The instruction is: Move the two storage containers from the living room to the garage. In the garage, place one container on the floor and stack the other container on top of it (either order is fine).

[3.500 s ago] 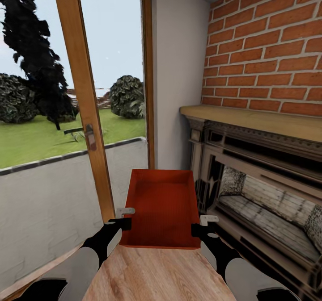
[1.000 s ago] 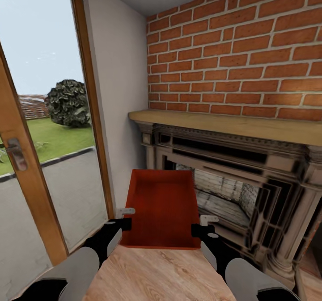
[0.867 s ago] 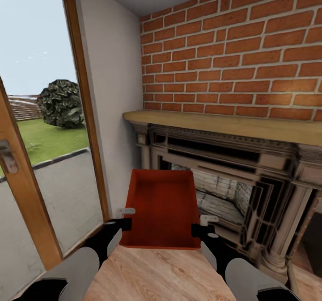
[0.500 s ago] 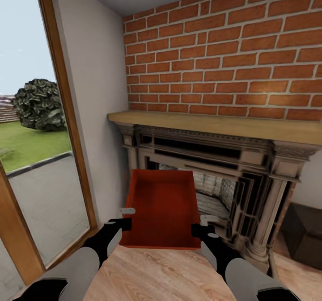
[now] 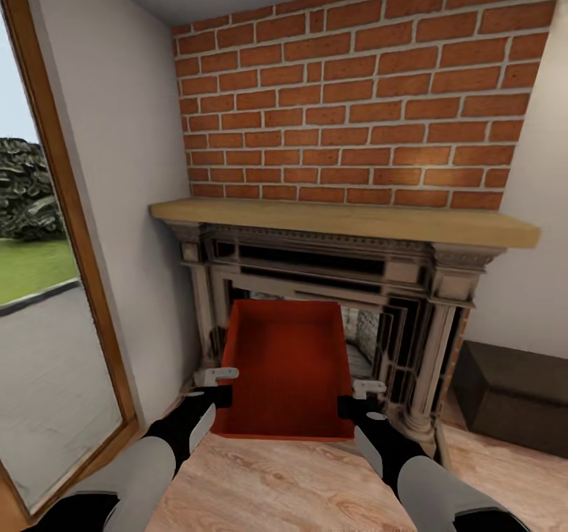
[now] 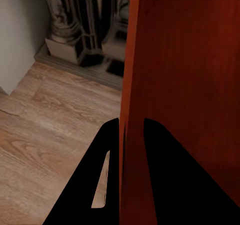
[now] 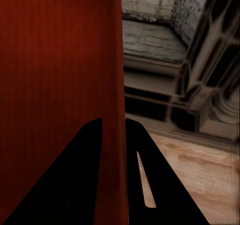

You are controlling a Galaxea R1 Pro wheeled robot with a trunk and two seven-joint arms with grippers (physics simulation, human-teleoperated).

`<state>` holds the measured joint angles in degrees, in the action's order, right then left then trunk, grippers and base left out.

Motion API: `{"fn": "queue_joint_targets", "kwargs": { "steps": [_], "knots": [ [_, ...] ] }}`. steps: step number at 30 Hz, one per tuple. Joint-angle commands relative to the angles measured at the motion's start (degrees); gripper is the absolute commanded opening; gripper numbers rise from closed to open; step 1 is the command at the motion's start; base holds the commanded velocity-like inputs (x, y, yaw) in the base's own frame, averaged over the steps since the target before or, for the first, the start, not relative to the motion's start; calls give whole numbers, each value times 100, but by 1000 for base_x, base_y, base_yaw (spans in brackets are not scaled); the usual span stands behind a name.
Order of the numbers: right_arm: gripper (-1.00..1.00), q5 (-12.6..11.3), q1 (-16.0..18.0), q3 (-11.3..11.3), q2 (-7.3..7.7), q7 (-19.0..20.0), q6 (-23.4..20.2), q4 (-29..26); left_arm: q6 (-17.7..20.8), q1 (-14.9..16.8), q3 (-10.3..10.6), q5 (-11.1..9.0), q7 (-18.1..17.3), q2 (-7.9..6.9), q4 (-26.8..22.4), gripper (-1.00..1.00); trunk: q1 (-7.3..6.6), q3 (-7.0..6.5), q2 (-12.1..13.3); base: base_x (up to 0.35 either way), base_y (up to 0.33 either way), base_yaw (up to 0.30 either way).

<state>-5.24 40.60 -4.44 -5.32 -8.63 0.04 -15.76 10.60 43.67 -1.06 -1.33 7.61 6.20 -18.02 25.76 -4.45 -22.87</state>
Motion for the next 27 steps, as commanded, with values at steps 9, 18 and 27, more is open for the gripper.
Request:
{"fn": "queue_joint_targets", "kwargs": {
  "steps": [9,18,27],
  "knots": [
    [-100,-65,1,13,13,-68,5,21,-49,1,-70,142,57,-57,-35,-100,2,-16,-5,0,0,-283],
    [-100,-65,1,13,13,-68,5,21,-49,1,-69,142,57,-54,-35,-100,2,-35,-5,0,0,-283],
    [-100,-65,1,13,20,-68,5,21,-49,1,-70,142,57,-57,-35,-100,2,-53,-5,0,0,-283]
  ]
}}
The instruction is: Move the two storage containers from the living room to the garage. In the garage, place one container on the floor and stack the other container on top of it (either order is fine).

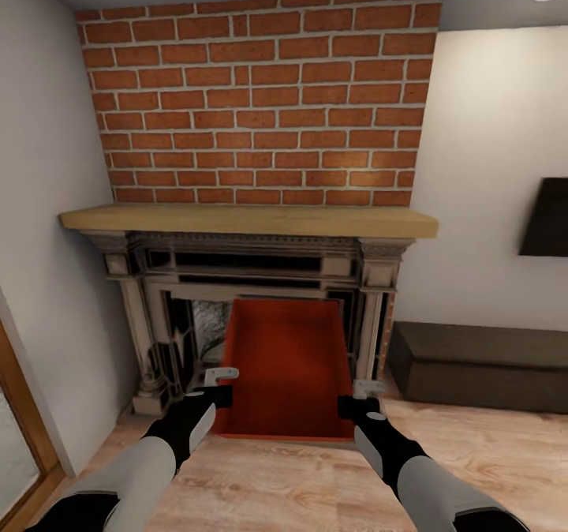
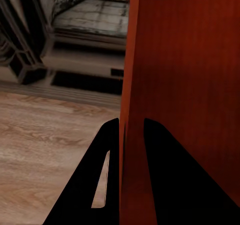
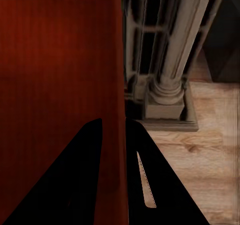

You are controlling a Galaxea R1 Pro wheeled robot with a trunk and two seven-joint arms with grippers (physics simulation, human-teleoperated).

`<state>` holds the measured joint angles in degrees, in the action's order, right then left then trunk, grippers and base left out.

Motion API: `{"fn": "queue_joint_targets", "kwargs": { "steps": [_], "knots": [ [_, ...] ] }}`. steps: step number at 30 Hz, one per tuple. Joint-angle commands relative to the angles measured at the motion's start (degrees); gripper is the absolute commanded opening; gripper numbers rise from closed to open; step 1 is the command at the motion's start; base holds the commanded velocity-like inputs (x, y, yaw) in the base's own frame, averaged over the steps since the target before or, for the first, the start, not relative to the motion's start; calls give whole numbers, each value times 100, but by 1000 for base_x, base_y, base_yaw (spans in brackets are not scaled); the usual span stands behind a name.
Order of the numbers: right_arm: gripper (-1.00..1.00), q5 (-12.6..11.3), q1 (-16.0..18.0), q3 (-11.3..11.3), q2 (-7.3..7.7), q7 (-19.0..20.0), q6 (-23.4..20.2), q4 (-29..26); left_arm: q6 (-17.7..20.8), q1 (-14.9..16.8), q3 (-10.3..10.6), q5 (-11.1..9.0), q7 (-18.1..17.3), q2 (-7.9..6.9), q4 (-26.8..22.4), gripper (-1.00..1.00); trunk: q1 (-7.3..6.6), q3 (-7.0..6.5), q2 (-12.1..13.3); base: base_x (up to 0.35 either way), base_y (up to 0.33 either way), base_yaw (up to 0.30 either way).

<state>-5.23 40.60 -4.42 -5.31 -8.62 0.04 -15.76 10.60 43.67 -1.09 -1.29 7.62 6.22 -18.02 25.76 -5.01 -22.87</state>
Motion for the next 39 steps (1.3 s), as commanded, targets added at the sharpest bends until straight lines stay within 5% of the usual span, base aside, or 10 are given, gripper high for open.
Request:
{"fn": "queue_joint_targets", "kwargs": {
  "steps": [1,39],
  "knots": [
    [-100,-66,1,11,20,-69,4,21,-49,1,-67,138,56,-59,-35,-100,2,0,-5,0,0,-283],
    [-100,-66,1,11,22,-69,4,21,-49,1,-67,137,56,-60,-26,-100,2,-78,-5,0,0,-283]
  ]
}}
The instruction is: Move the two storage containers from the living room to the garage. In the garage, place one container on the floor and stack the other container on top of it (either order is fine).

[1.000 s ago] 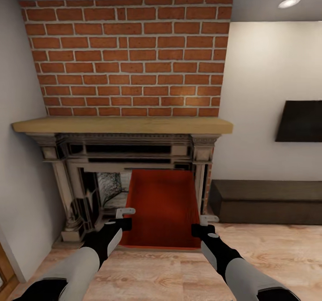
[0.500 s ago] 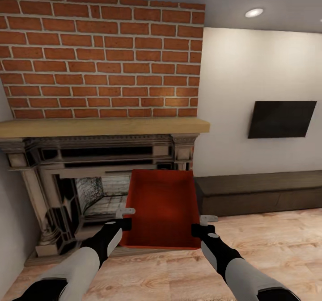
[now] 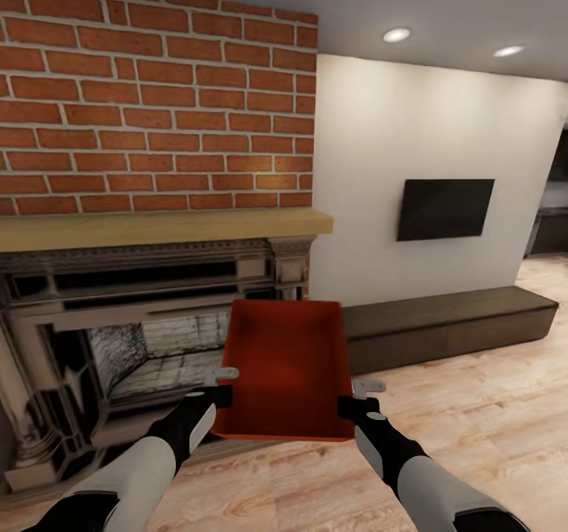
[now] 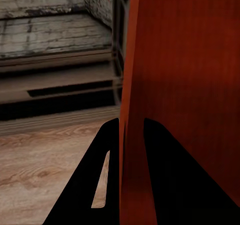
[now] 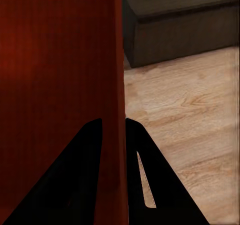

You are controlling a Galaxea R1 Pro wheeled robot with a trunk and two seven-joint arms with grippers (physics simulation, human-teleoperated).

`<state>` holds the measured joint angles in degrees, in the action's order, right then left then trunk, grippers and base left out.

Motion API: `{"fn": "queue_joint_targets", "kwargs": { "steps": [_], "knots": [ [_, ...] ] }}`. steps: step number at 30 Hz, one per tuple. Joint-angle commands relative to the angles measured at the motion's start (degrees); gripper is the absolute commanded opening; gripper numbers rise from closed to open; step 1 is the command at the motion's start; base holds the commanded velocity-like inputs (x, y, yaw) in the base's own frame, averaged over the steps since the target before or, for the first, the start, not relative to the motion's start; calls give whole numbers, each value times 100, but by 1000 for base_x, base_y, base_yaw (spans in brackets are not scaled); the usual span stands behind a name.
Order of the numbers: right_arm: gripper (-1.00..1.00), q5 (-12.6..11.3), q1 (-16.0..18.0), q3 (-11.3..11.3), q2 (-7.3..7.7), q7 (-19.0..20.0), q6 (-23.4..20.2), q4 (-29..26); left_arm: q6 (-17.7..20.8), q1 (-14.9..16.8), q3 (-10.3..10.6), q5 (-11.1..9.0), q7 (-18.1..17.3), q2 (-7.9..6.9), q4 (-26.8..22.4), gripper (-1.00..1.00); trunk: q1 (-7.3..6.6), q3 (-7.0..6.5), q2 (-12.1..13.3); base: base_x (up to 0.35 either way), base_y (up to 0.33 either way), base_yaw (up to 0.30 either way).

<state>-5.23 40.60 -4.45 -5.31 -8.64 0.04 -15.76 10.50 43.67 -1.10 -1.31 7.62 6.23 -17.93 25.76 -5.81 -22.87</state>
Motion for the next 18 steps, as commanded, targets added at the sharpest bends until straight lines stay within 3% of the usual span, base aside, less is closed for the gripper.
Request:
{"fn": "queue_joint_targets", "kwargs": {
  "steps": [1,18],
  "knots": [
    [-100,-66,1,14,21,-68,4,21,-39,1,-65,140,56,-60,-35,-100,2,0,-5,0,0,-283],
    [-100,-66,1,14,27,-68,4,21,-39,1,-67,140,54,-60,-35,-100,2,-35,-5,0,0,-283]
  ]
}}
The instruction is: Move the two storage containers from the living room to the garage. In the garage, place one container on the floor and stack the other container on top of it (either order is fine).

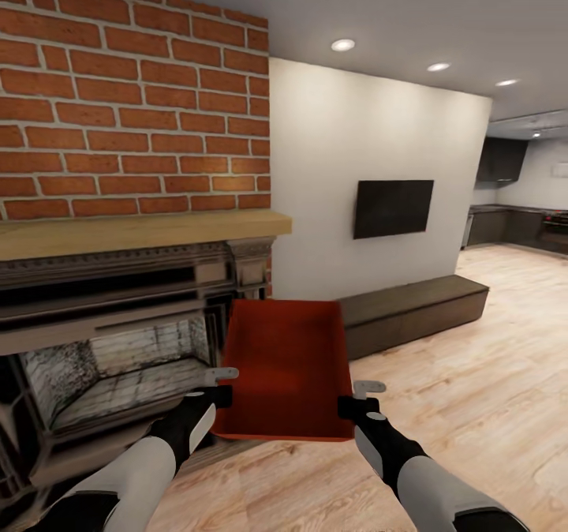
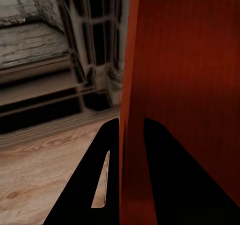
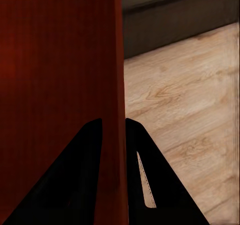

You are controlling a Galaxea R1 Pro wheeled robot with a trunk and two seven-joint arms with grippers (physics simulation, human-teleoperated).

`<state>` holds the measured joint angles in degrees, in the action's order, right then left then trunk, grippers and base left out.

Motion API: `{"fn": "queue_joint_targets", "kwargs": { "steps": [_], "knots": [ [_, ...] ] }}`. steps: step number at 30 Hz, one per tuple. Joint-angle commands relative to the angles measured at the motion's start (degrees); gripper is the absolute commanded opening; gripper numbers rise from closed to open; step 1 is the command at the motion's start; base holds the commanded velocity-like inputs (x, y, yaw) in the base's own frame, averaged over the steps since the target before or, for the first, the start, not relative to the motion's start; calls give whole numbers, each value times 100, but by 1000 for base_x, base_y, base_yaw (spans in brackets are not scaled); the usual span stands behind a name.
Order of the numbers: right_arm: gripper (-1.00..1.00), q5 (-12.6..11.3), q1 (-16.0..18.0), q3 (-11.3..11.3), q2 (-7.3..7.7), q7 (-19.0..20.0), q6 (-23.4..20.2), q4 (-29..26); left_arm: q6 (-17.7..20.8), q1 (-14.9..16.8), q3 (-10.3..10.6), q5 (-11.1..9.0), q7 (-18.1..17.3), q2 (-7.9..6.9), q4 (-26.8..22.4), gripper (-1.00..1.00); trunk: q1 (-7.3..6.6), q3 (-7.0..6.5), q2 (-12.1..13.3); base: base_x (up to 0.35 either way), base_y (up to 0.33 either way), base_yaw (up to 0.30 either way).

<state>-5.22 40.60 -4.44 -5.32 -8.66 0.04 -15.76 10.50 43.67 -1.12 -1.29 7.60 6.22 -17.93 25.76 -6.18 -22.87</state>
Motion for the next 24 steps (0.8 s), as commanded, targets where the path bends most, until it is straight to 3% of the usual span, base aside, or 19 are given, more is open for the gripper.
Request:
{"fn": "queue_joint_targets", "kwargs": {
  "steps": [1,24],
  "knots": [
    [-100,-67,1,14,26,-65,4,21,-39,1,-64,138,53,-59,-35,-100,2,0,-5,0,0,-283],
    [-100,-68,1,20,14,-65,-22,21,-39,1,-64,138,56,-59,-35,-100,2,-20,-5,0,0,-286]
  ]
}}
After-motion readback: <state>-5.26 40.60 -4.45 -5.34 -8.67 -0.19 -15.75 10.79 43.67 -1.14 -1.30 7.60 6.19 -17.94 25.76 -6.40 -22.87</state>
